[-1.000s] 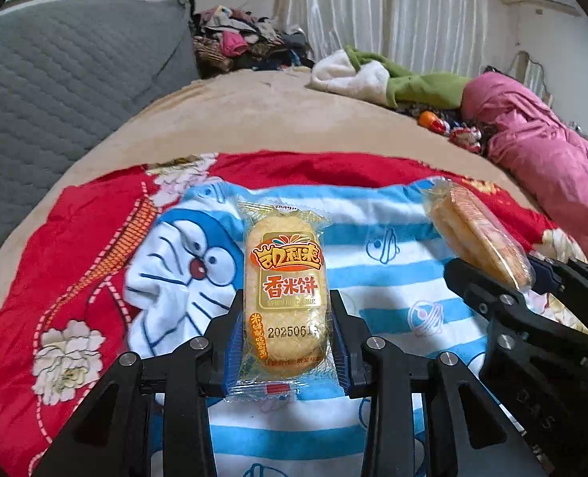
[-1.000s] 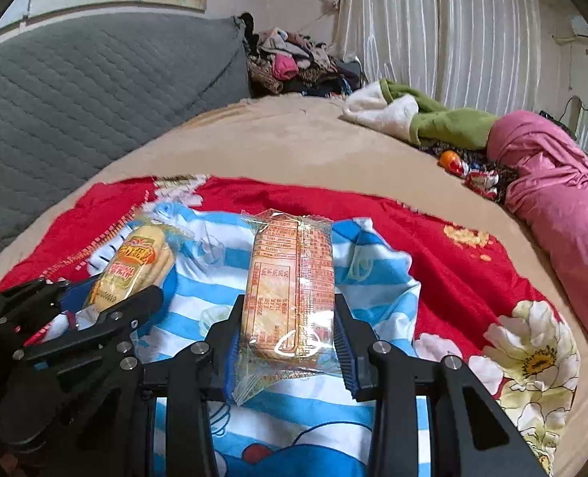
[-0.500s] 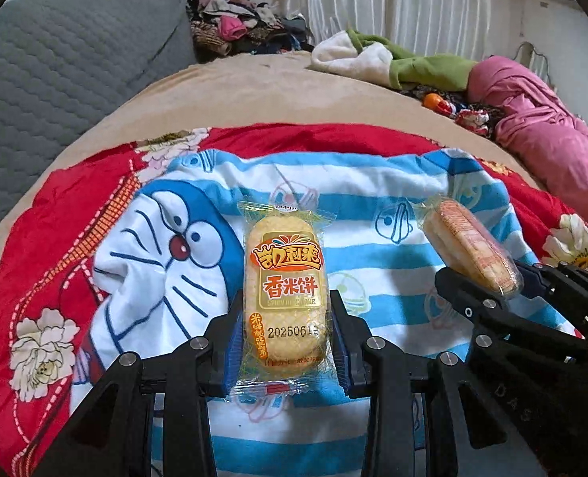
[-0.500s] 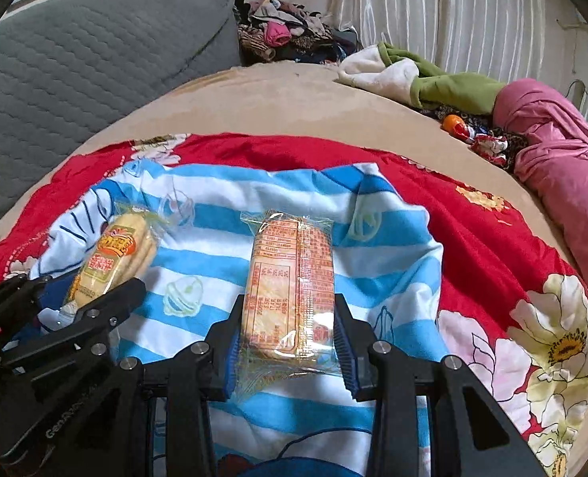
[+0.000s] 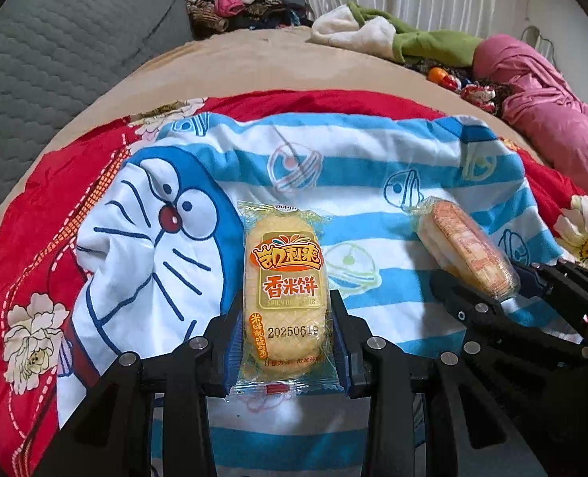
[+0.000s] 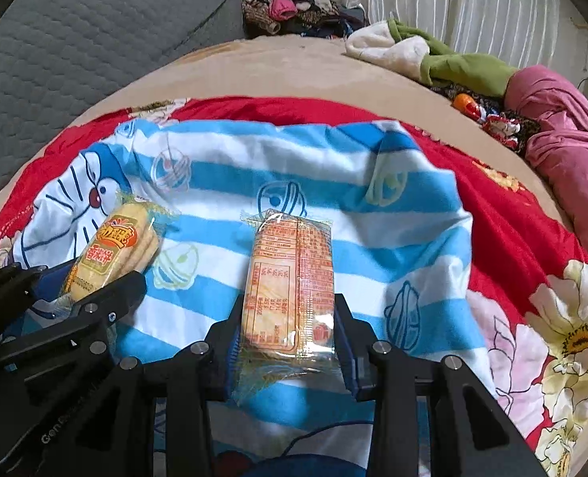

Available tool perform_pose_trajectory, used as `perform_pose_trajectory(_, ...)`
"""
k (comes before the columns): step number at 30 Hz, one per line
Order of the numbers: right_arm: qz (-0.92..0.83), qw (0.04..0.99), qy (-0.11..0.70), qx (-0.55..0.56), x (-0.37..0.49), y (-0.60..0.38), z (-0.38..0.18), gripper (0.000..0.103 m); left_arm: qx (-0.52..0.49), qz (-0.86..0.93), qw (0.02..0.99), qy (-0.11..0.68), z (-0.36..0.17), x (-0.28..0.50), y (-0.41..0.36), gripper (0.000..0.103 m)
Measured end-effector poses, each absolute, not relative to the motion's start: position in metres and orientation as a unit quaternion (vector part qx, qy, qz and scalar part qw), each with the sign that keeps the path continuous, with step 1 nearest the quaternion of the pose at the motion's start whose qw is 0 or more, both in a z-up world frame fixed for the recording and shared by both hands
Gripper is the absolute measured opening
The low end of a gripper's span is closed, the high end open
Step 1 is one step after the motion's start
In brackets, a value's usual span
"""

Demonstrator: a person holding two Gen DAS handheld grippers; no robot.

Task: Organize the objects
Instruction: 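Lower both packets into the tray and open both tools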

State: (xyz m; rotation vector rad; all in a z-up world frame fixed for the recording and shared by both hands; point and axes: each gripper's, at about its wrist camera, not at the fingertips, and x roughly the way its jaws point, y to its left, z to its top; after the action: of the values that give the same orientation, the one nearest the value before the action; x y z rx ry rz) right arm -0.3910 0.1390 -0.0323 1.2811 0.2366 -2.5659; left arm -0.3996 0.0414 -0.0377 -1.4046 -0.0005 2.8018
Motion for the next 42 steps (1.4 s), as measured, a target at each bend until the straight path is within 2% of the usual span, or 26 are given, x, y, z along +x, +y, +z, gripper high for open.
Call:
perform_pose_trajectory(10, -0.879, 0.129, 0.084, 0.452, -0.393, 0.138, -0.036, 0.041, -0.462, 0.887, 0.012, -0.011, -0.042, -0.402, 0.04, 0.042)
perform_pose_trajectory(17, -0.879, 0.125, 0.077, 0.454, -0.391, 0.141, -0.033, 0.042, -0.467, 0.884, 0.012, -0.009, -0.041, -0.401, 0.04, 0.051)
perform_pose_trajectory(22, -0.88, 0.121, 0.067, 0.454, -0.389, 0.146, -0.031, 0.052, -0.467, 0.884, 0.008, -0.014, -0.038, -0.398, 0.036, 0.057)
perform_pose_trajectory(24, -0.881, 0.121, 0.065, 0.452, -0.388, 0.148, -0.029, 0.053, -0.465, 0.885, 0.004, -0.016, -0.037, -0.398, 0.033, 0.063)
perform_pose_trajectory(28, -0.883, 0.121, 0.062, 0.449, -0.386, 0.15, -0.026, 0.058, -0.46, 0.888, 0.002, -0.024, -0.032, -0.395, 0.029, 0.066)
perform_pose_trajectory(32, -0.886, 0.12, 0.06, 0.444, -0.383, 0.153, -0.022, 0.063, -0.445, 0.896, -0.002, -0.018, -0.022, -0.389, 0.027, 0.074)
perform_pose_trajectory(42, -0.893, 0.117, 0.054, 0.431, -0.374, 0.159, -0.009, 0.07, -0.435, 0.9, -0.002, -0.02, -0.011, -0.382, 0.025, 0.079)
